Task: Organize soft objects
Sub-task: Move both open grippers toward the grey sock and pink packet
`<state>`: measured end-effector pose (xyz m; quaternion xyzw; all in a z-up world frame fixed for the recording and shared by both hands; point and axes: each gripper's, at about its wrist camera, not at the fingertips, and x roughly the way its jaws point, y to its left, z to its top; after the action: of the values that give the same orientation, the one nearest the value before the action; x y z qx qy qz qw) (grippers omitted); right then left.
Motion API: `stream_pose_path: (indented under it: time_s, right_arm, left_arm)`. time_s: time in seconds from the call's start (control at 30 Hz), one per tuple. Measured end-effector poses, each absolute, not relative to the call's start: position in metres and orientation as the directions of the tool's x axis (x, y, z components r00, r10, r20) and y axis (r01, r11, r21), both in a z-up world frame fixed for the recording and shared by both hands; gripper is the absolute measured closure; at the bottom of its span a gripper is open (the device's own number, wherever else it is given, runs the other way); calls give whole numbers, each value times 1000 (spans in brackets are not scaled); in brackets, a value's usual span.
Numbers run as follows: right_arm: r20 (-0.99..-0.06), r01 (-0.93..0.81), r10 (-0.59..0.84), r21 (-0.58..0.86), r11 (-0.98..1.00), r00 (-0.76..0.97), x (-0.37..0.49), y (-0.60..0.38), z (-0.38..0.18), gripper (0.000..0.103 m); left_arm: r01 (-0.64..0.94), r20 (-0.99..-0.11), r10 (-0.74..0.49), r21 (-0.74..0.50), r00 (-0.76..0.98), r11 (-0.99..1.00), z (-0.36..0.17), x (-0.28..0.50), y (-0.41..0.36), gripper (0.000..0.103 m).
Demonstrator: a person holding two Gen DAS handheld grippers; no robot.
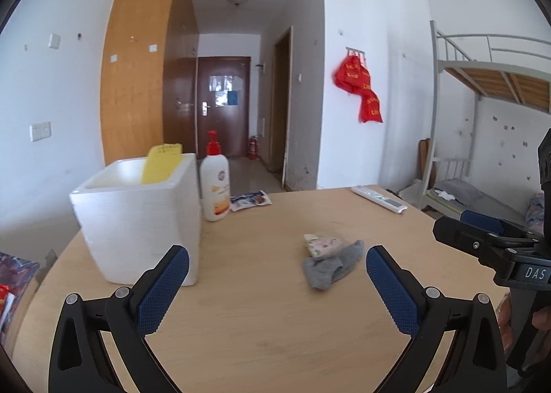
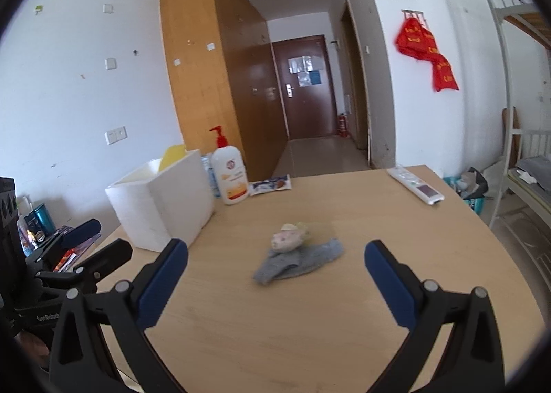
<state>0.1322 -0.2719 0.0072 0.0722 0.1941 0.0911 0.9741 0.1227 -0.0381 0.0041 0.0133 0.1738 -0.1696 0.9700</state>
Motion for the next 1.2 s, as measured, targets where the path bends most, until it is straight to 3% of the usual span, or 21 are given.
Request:
stream_pose_path:
  time_s: [1.2]
  right_arm:
    - [-406,-121,181,169,978,896,138,-291,-6,0]
  left_arm:
    - [385,-401,-364,-29,841,923,-11,141,-62,0]
